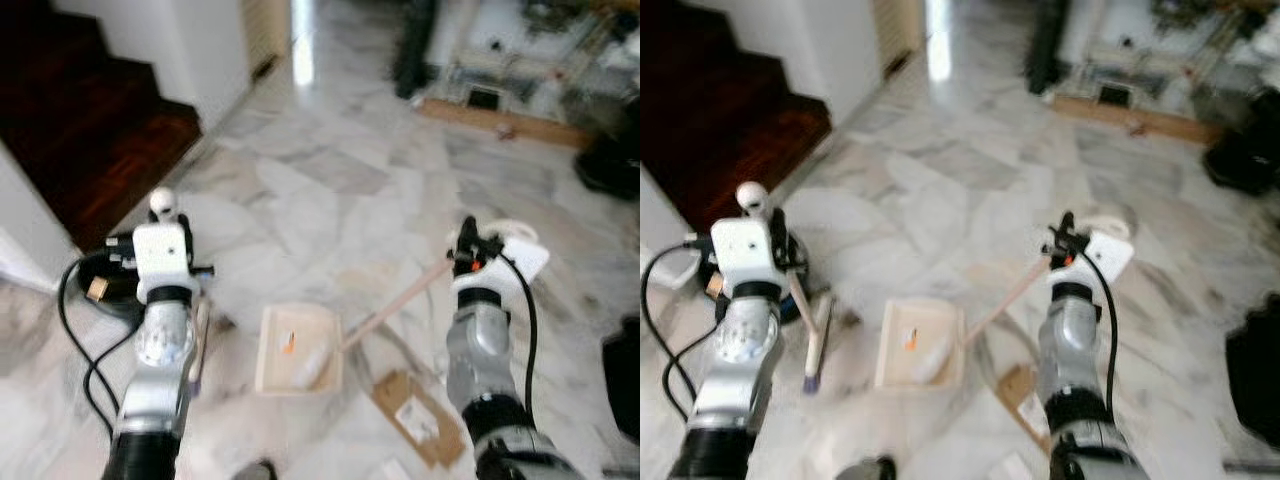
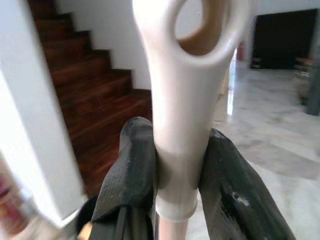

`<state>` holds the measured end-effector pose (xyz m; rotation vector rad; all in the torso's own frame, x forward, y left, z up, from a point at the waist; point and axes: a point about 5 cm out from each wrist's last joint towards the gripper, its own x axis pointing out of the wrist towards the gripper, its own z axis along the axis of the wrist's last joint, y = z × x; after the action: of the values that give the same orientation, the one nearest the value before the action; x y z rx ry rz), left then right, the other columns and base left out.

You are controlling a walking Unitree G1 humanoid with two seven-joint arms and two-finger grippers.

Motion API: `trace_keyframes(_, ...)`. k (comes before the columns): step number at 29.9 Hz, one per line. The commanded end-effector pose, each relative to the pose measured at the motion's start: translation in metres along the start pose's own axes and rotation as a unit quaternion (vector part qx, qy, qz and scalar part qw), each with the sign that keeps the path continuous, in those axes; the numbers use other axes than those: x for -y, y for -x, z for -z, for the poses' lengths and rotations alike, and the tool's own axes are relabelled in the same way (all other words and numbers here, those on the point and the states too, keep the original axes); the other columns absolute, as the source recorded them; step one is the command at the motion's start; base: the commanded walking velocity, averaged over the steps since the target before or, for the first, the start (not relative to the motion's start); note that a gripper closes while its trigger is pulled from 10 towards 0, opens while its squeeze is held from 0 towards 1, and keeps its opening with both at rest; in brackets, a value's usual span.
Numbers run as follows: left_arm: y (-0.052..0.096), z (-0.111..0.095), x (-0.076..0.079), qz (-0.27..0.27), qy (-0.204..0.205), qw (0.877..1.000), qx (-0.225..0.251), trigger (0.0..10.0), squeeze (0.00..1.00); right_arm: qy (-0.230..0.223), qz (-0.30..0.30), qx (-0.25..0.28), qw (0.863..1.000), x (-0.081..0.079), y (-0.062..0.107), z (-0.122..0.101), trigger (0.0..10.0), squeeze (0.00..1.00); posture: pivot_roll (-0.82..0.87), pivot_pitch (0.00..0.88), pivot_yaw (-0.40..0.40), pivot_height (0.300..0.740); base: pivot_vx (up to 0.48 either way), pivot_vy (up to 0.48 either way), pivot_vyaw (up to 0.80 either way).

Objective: Sweep floor

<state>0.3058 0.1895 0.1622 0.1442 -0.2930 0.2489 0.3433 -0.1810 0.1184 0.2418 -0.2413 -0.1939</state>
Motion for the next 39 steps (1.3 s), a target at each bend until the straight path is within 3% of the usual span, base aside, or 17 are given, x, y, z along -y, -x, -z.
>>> trace_keyframes(1,-0.0015,-0.0076,0.0022,0.007,-0.004,1.000,0.023,10.0,0.00,-0.008,0.003,0.022,1.000,-0.0008,-0.0043,-0.0092,10.0,0.00,0.12,0.062,-0.073,0.740,0.000,0.000,0.00)
trace_keyframes(17,-0.0013,-0.0068,0.0106,0.030,0.012,0.999,0.017,10.0,0.00,-0.018,0.008,0.015,1.000,0.0011,-0.0040,-0.0071,10.0,0.00,0.12,0.069,-0.061,0.740,0.000,0.000,0.00)
trace_keyframes(39,-0.0032,-0.0090,0.0070,0.020,0.012,1.000,0.019,10.0,0.00,-0.027,0.008,0.009,1.000,-0.0013,-0.0048,-0.0060,10.0,0.00,0.12,0.087,-0.065,0.740,0.000,0.423,0.00)
